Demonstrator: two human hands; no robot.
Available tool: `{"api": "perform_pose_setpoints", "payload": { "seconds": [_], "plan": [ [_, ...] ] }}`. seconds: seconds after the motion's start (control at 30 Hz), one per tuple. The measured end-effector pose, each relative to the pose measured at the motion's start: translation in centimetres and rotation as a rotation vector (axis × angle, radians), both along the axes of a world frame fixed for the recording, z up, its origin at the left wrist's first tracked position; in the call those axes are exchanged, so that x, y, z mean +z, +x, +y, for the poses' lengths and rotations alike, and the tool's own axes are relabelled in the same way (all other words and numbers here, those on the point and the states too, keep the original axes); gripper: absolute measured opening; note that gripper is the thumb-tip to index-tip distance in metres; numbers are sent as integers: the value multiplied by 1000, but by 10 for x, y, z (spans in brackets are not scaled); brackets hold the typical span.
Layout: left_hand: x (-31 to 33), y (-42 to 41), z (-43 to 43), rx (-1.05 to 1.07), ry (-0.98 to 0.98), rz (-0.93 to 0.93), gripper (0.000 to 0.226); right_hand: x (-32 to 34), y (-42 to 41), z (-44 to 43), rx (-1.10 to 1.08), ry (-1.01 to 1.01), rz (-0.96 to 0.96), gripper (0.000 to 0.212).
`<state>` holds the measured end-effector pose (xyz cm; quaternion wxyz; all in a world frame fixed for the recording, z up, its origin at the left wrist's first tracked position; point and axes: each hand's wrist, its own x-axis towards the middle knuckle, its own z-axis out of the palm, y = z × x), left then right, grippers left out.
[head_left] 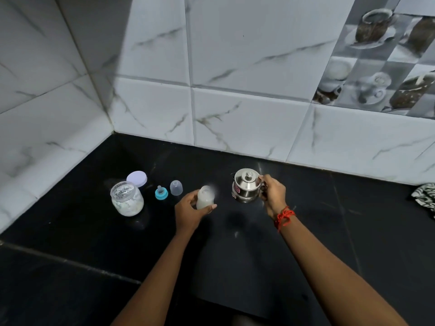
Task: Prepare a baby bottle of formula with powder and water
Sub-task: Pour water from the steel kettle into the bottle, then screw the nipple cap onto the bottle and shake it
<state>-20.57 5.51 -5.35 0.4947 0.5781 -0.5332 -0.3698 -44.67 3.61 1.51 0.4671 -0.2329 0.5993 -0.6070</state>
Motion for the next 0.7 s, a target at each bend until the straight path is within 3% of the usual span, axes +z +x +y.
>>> {"api": "perform_pose_setpoints", "payload": {
  "seconds": [0.4, 0.7],
  "plan": [
    [-32, 35, -10, 164, 104, -37, 47, -54, 2, 2, -35, 143, -3, 16],
    [-37, 35, -11, 148, 108, -52, 52, -71, 2, -4, -28, 172, -10, 12]
  ]
}}
